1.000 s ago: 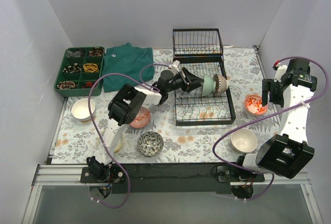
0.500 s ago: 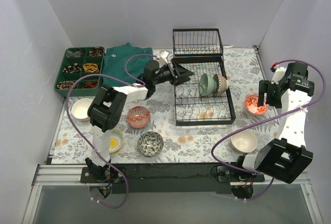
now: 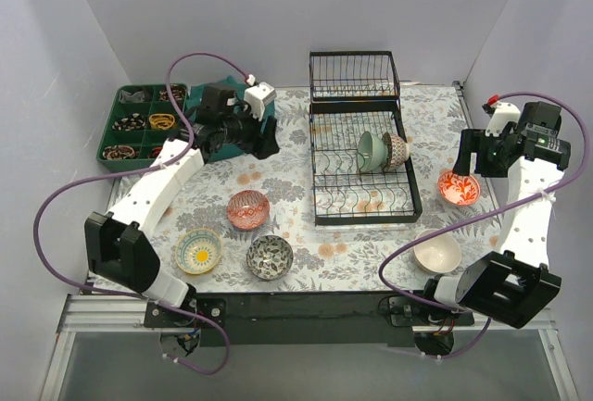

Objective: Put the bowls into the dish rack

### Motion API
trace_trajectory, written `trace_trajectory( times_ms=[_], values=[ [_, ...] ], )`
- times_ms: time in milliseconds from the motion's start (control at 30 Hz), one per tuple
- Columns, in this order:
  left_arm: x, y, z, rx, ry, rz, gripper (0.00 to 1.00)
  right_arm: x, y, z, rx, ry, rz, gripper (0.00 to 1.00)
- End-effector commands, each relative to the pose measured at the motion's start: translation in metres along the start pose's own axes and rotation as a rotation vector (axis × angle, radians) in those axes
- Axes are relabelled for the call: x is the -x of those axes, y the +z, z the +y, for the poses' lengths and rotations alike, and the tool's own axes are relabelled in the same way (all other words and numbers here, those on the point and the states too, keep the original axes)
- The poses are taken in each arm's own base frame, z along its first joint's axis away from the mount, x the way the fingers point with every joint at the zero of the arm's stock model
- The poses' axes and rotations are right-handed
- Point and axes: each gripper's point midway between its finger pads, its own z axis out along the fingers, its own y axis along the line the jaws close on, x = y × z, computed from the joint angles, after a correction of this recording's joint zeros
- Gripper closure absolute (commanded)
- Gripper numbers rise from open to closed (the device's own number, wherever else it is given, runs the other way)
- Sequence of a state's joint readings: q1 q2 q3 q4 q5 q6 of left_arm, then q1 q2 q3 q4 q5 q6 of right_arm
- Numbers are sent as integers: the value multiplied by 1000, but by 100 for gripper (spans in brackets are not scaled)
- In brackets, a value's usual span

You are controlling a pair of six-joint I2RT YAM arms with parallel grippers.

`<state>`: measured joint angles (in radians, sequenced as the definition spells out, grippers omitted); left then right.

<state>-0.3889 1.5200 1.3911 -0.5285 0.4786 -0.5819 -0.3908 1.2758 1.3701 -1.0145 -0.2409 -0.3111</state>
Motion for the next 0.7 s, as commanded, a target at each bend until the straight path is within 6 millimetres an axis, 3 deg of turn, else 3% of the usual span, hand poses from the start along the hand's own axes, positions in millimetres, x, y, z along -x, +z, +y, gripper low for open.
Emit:
trace_trajectory(
  times_ms=[0,33,100,200,300,667],
  values=[
    [-74,-56,69,312,99,381,43,25,-11,15,76,-61,-127,17],
    [-78,-66,82,372,61,408,43,26,-11,17,88,-59,-135,17],
    [-97,-106,129,584,-44,488,43,24,-9,20,104,-55,-131,17],
    [-121,-153,172,751,-208,547,43,24,-6,20,111,-41,-127,17],
    [-144,-174,192,789,-295,592,44,26,-4,21,124,-34,-132,17],
    [-193,-168,207,819,-293,681,46,42,-1,20,143,-21,-140,17]
  ],
)
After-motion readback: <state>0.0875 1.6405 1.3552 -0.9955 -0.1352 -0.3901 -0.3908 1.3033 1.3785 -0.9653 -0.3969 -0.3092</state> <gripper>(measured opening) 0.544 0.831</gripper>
